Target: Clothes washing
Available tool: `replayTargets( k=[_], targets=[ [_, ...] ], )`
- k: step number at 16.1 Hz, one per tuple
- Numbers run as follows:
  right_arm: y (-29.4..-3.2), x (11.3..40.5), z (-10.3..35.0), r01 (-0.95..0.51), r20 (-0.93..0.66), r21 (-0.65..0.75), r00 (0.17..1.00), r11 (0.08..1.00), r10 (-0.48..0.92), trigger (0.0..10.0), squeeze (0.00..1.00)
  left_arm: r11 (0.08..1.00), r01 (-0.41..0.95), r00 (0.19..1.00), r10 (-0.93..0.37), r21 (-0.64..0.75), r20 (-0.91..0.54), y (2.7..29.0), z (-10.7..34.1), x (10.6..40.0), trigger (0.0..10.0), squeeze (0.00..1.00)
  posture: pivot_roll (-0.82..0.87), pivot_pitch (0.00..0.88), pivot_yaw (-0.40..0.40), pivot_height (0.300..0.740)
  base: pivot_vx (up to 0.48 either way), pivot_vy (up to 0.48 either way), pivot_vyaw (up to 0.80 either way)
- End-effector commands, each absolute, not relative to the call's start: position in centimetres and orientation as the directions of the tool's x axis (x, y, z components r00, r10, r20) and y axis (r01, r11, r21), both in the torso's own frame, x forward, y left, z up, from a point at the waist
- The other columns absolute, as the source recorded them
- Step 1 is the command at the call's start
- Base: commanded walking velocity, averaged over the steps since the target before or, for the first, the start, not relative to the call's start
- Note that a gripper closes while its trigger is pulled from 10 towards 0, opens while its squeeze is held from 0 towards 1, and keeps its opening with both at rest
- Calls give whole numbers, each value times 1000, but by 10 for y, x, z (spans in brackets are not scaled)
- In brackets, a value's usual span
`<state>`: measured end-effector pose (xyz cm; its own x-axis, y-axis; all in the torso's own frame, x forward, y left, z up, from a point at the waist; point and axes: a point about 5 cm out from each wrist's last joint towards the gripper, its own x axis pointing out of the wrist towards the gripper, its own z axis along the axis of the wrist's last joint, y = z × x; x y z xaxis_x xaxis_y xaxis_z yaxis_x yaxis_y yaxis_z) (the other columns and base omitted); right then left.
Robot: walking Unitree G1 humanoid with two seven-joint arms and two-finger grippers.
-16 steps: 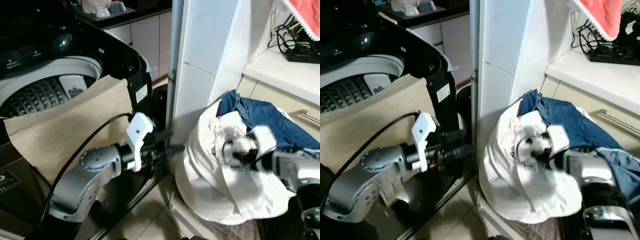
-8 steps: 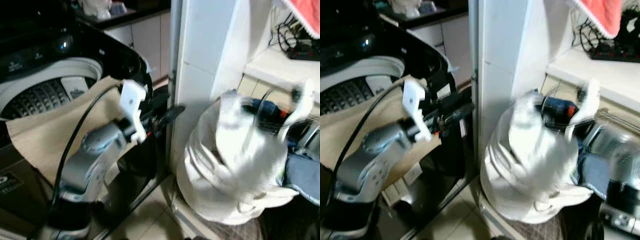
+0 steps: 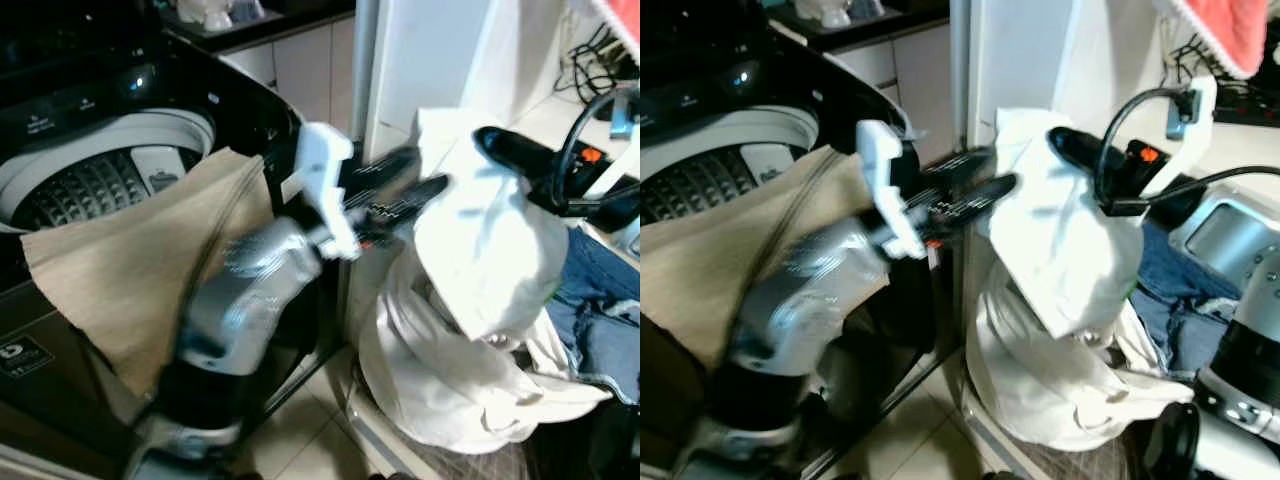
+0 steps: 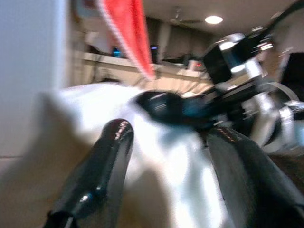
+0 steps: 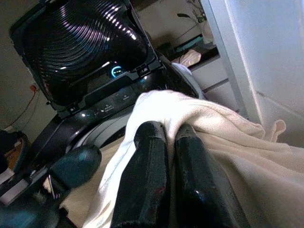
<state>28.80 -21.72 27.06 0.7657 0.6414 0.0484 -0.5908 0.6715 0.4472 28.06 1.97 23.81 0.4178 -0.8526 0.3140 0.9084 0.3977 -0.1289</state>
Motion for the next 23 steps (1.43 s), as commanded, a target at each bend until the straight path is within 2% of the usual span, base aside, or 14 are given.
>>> replayTargets(
  k=[1, 2, 4, 6, 8, 9, 10, 11, 12, 13, 14, 23],
  targets=[
    [-216, 284, 282, -619, 91, 421, 757, 663, 647, 0, 0, 368, 919, 393, -868, -138, 302, 14, 238, 280, 10000, 1000, -112, 0, 10, 740, 0, 0, 0],
    [-215, 283, 280, -617, 92, 427, 757, 661, 647, 0, 0, 364, 920, 392, -878, -148, 274, 8, 232, 279, 10000, 1000, -112, 0, 10, 740, 0, 0, 0],
    [-214, 281, 280, -615, 96, 435, 759, 658, 644, 0, 0, 416, 902, 431, -879, -115, 205, 1, 221, 283, 10000, 1000, -116, 0, 23, 740, 0, 0, 0],
    [-213, 279, 281, -613, 104, 441, 760, 655, 642, 0, 0, 532, 845, 517, -840, 60, 167, 2, 215, 291, 10000, 1000, -117, 0, 27, 740, 0, 0, 0],
    [-212, 278, 281, -613, 106, 443, 760, 654, 641, 0, 0, 577, 802, 555, -815, 156, 166, 4, 214, 295, 10000, 1000, -117, 0, 28, 740, 0, 0, 0],
    [-212, 278, 281, -612, 106, 445, 761, 654, 640, 0, 0, 596, 784, 569, -802, 172, 185, 4, 216, 297, 10000, 122, -117, 0, 28, 740, 0, 0, 0],
    [-212, 278, 281, -611, 106, 447, 761, 653, 639, 0, 0, 598, 780, 565, -800, 185, 200, 4, 217, 297, 10000, 0, -116, 0, 27, 740, 0, 0, 0],
    [-212, 278, 281, -610, 105, 448, 762, 654, 639, 0, 0, 592, 784, 558, -804, 186, 209, 3, 217, 297, 10000, 0, -116, 0, 27, 740, 0, 0, 0],
    [-211, 278, 281, -608, 104, 449, 763, 654, 638, 0, 0, 584, 791, 547, -809, 180, 217, 2, 217, 296, 8549, 0, -116, 0, 26, 740, 0, 0, 0],
    [-211, 278, 280, -607, 102, 451, 764, 655, 637, 0, 0, 575, 800, 535, -813, 172, 229, 1, 217, 295, 1255, 0, -116, 0, 26, 740, 0, 0, 0],
    [-211, 278, 280, -604, 98, 451, 765, 657, 637, 0, 0, 567, 808, 526, -816, 159, 240, 1, 216, 293, 0, 0, -116, 0, 26, 740, 0, 0, 0],
    [-209, 279, 278, -598, 90, 456, 768, 659, 634, 0, 0, 548, 825, 506, -824, 135, 254, 2, 215, 294, 0, 0, -115, 0, 27, 740, 0, 0, 0]
  ],
)
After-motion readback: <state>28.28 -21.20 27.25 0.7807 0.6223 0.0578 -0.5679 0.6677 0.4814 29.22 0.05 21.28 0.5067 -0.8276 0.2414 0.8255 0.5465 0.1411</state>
